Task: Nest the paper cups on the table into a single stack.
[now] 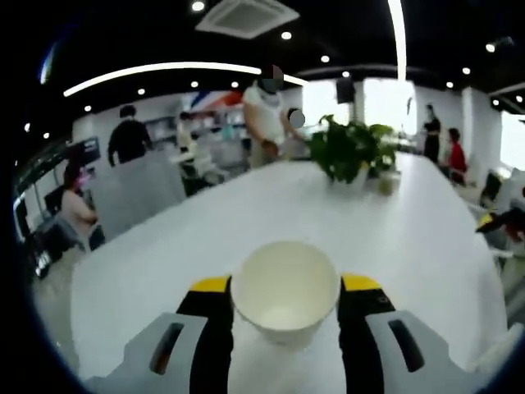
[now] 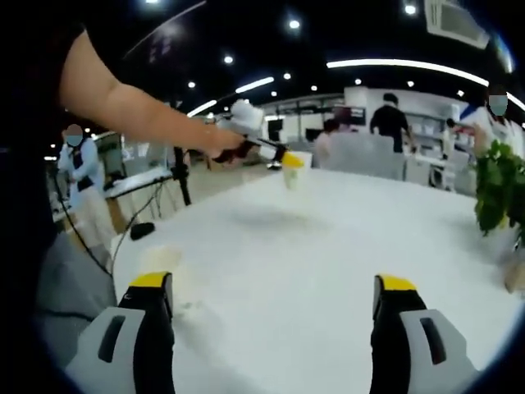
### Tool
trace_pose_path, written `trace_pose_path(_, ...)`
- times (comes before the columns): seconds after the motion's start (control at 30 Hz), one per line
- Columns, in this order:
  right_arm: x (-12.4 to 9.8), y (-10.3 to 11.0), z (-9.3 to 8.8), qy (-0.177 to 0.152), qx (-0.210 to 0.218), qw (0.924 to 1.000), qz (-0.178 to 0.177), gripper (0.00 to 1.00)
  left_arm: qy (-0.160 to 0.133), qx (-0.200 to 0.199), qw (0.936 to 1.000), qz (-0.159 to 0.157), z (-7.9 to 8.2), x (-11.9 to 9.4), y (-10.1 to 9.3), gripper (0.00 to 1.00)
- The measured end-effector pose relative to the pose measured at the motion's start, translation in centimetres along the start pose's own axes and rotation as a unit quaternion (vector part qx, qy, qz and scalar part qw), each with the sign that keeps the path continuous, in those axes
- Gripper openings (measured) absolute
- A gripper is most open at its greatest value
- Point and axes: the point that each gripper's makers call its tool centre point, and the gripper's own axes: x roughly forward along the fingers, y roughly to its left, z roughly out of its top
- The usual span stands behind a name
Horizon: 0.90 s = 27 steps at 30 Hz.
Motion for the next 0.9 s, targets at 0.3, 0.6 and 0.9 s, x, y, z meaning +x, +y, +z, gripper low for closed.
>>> trace_pose_path(0.3,-0.3,-0.1,0.3,-0.004,0.002,1.0,0.001,1.0,-0.005,-0.016,0.9993,-0.034,3.5,-1.6,-0.5,0.47)
trace_pose_path(0.6,-0.7,0.2,0.6,-0.007,-0.002,1.0,0.001,1.0,-0.012,-0.01,0.9991,-0.039,5.9,-2.7,-0.9,0.47)
trace_pose_path(0.9,-1.0,0.3,1.3,-0.017,0.004,0.9999,-0.001,1.0,-0.01,-0.01,0.999,-0.042,6.3,-3.7,-1.7,0.47)
